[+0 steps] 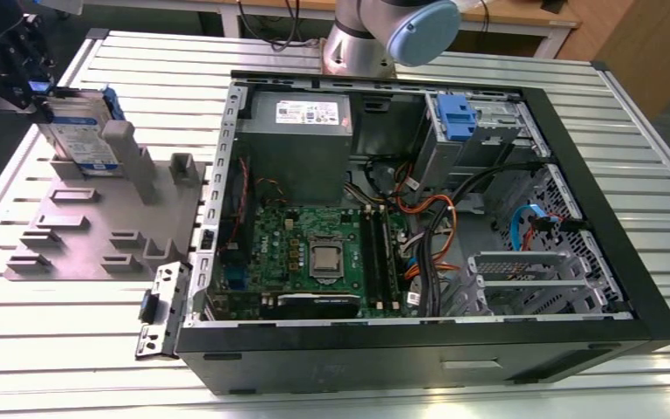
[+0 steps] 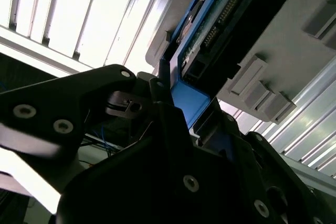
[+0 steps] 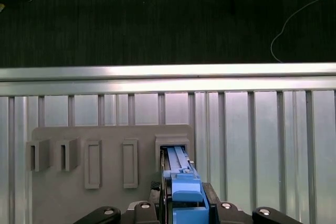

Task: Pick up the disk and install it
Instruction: 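Pick up the disk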

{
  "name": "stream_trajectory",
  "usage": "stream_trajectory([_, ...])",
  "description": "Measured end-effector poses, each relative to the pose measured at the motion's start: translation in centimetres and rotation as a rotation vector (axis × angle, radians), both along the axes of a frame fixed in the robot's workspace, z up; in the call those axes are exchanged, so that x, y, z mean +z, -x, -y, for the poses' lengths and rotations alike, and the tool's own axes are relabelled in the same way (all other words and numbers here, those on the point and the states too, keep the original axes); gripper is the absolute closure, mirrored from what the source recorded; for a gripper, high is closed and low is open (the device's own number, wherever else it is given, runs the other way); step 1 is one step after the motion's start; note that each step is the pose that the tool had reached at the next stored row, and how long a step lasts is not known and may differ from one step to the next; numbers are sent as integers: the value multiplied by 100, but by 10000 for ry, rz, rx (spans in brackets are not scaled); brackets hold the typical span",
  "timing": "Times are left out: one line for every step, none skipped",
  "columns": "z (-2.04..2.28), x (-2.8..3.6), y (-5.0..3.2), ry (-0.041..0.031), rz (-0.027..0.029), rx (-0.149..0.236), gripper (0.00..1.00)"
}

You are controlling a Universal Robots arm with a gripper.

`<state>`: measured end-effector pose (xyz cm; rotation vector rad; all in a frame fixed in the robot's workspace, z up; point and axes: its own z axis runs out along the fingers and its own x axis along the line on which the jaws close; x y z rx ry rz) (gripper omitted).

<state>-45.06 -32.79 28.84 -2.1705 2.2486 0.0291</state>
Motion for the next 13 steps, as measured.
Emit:
stream_trajectory([0, 0, 0, -1, 1, 0, 58])
stream_trajectory([0, 0, 0, 0, 1, -1, 58])
stream_trajectory([0, 0, 0, 0, 1, -1, 58])
stream_trajectory([0, 0, 0, 1, -1, -1, 58])
stream_trajectory([0, 0, 0, 1, 0, -2, 59])
stream_trajectory([0, 0, 0, 0, 0, -2, 63])
stream_trajectory([0, 0, 0, 0, 0, -2, 63])
stream_trajectory([0, 0, 0, 0, 0, -2, 63])
stream_trajectory([0, 0, 0, 0, 0, -2, 63])
stream_trajectory([0, 0, 0, 0, 0, -3, 63])
stream_trajectory([0, 0, 0, -1, 1, -3, 64])
stream_trajectory([0, 0, 0, 0, 1, -3, 64])
stream_trajectory([0, 0, 0, 0, 0, -3, 64])
